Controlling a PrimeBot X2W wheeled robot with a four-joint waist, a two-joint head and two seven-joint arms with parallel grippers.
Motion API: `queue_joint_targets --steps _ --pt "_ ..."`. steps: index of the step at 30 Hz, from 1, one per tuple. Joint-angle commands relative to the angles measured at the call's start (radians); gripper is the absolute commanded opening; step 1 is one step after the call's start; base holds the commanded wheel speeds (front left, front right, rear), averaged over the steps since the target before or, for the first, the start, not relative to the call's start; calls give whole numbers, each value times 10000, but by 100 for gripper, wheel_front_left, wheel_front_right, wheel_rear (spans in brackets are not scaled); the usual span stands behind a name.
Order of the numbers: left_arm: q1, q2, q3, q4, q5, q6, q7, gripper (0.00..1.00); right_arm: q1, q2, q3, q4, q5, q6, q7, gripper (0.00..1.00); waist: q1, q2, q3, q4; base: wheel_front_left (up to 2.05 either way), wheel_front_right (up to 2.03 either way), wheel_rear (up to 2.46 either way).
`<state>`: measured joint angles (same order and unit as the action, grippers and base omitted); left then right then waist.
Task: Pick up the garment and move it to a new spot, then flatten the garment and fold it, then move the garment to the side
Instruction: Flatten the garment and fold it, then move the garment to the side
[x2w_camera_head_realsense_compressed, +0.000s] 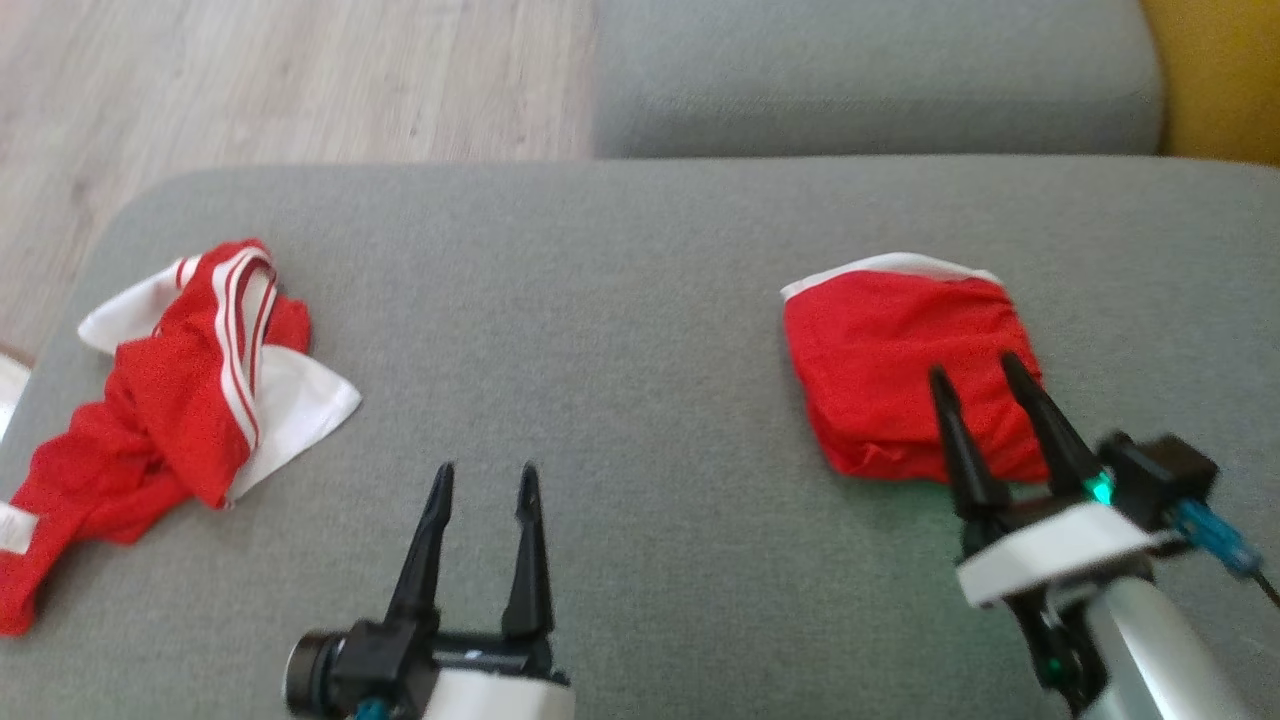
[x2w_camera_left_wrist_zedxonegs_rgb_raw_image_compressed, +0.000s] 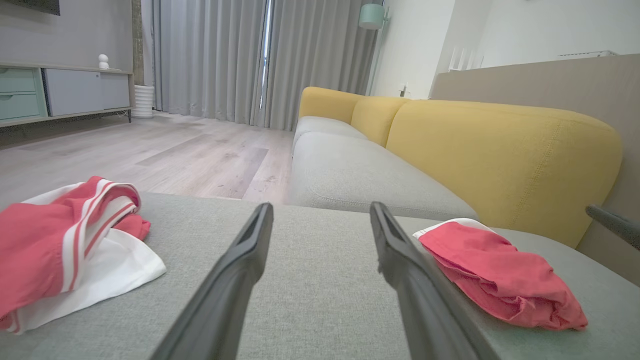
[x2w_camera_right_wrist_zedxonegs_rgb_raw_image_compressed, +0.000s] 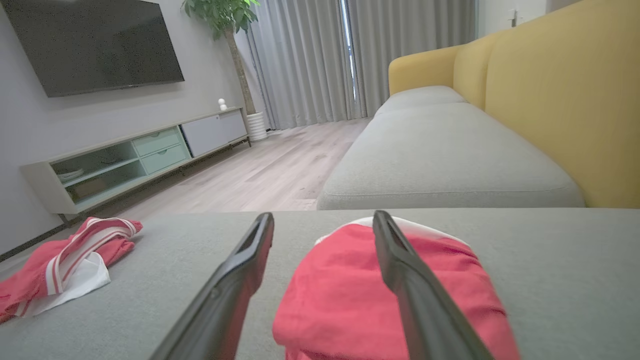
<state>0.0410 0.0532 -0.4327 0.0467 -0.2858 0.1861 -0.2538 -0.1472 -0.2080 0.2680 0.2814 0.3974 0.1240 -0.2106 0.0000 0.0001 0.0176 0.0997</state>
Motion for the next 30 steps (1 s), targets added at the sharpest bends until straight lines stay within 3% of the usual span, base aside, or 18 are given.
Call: queue_joint_targets --steps 1,9,17,21,30 --pt "-77 -30 402 -394 140 84 -80 100 -129 -50 23 -273 -107 67 -165 100 0 -1 -239 -176 0 0 0" --pt "970 -30 1152 -639 460 208 -80 100 967 216 -1152 -282 -450 67 -502 100 0 -1 -721 -445 0 0 0" --pt "1528 -30 1587 -658 704 247 -80 100 2104 388 -1111 -1110 -1866 67 -509 100 0 -1 -909 -411 0 0 0" --pt "1631 -30 1599 -780 749 277 -80 100 2508 887 -1358 -1242 -2179 67 -510 100 0 -1 -933 -376 0 0 0" --pt "1649 -30 1611 -851 941 252 -80 100 2795 1204 -1579 -1367 -2471 67 -510 100 0 -1 -922 -424 0 0 0"
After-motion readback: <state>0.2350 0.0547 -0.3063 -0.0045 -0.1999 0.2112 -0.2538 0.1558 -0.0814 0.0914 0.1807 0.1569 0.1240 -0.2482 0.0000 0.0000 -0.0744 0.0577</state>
